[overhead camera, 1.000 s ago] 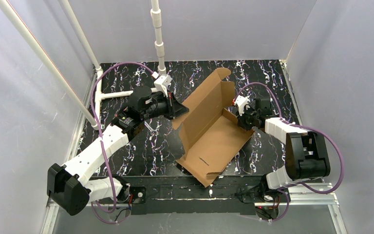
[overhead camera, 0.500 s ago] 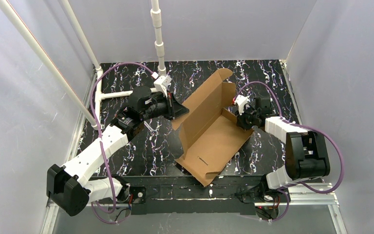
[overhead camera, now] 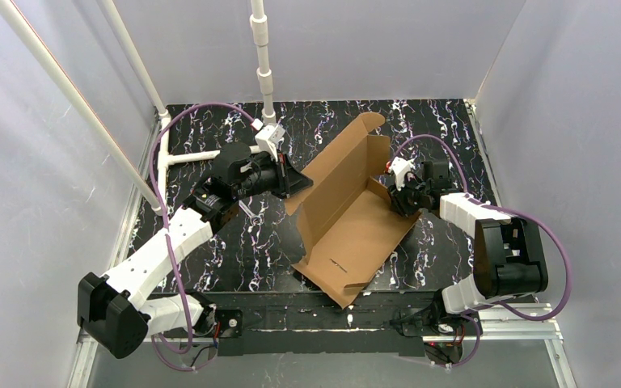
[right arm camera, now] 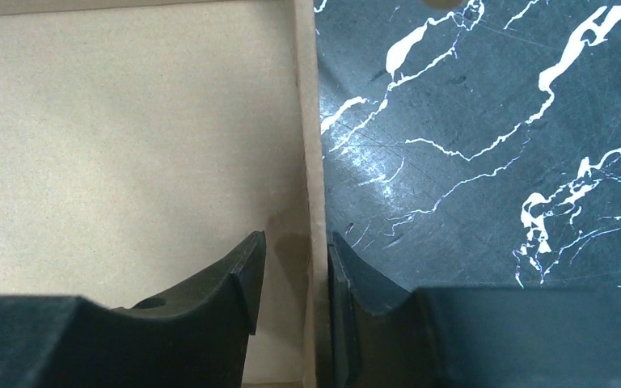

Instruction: Fold the paper box

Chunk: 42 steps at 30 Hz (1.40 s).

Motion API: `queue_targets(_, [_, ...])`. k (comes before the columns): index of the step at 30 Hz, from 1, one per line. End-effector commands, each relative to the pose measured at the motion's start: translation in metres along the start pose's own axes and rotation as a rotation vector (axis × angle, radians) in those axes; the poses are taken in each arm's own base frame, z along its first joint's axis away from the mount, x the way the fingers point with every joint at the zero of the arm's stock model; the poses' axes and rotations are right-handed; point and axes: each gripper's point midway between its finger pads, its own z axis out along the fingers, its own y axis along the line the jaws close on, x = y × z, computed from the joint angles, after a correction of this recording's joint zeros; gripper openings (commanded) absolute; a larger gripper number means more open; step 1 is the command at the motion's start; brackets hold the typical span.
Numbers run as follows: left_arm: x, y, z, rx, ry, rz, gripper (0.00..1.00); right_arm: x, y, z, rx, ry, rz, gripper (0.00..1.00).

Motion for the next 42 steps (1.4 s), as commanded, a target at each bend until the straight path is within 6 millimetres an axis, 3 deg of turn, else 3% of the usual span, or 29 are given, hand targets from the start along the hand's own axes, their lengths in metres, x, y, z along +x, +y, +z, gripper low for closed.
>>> queue_targets(1, [-0.015,-0.011,-0.011,0.012,-0.026,0.071,0.0,-0.018,-0.016,-0.006,0.054,-0.036,-0.031,0.42])
queue_targets(9, [-0.014,-0.013,-0.013,0.016,0.015,0.103,0.0,-0.018,-0.028,-0.009,0.119,-0.026,-0.058,0.42])
queue_targets(16, [-0.021,-0.016,-0.011,0.022,0.009,0.107,0.0,-0.017,-0.017,-0.004,0.057,-0.039,-0.07,0.01])
queue_targets(22, [-0.03,-0.018,-0.007,0.022,-0.007,0.105,0.0,-0.022,-0.038,-0.01,0.224,-0.067,-0.038,0.01])
queue_targets(26, [-0.029,-0.017,-0.004,0.025,0.006,0.108,0.0,-0.013,-0.025,0.0,0.13,-0.035,-0.027,0.01])
queue_targets(30, [-0.024,-0.014,-0.002,0.024,0.026,0.12,0.0,-0.01,-0.007,0.004,0.012,-0.014,-0.033,0.2])
queue_targets(36, [-0.019,-0.01,-0.001,0.02,0.047,0.14,0.0,-0.034,-0.009,-0.005,0.019,-0.08,-0.021,0.43])
queue_targets(42, [-0.017,-0.008,0.002,0.021,0.063,0.148,0.0,-0.048,-0.016,-0.004,0.035,-0.109,-0.005,0.46])
